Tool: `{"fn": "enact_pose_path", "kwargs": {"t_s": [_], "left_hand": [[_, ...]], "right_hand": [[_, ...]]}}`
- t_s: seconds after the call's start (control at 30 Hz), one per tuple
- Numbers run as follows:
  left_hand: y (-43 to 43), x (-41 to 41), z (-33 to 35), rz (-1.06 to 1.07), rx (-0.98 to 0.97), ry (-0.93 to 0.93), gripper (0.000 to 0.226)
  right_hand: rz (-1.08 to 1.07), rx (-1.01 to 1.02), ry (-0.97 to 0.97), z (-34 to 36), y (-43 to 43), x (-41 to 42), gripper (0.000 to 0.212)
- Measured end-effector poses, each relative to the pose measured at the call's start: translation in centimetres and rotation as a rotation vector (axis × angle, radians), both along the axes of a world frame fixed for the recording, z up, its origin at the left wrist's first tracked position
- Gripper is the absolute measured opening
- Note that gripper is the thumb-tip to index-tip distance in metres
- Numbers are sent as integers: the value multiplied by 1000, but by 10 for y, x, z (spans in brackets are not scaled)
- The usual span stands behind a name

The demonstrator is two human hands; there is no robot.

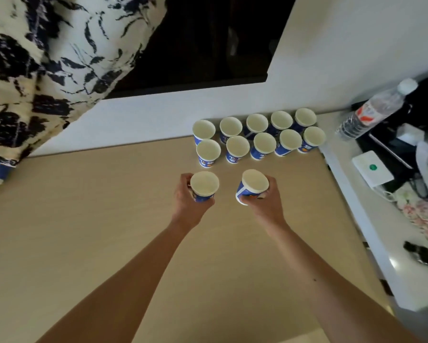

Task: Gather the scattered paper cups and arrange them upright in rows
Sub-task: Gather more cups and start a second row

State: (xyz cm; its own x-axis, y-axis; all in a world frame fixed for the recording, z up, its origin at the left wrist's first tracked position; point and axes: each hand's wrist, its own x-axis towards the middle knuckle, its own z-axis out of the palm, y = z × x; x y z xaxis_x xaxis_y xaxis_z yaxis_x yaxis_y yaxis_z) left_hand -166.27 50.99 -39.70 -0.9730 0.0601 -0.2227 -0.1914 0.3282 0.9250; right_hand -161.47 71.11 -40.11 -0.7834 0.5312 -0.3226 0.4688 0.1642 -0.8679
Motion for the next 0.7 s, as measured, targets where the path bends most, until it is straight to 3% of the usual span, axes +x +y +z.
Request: {"fn": "enact_pose_path", "kwargs": {"t_s": [0.7], "left_hand": [[51, -36, -45, 61, -197, 67, 63]], "right_hand": [[116, 69, 89, -37, 36, -23, 71]]}}
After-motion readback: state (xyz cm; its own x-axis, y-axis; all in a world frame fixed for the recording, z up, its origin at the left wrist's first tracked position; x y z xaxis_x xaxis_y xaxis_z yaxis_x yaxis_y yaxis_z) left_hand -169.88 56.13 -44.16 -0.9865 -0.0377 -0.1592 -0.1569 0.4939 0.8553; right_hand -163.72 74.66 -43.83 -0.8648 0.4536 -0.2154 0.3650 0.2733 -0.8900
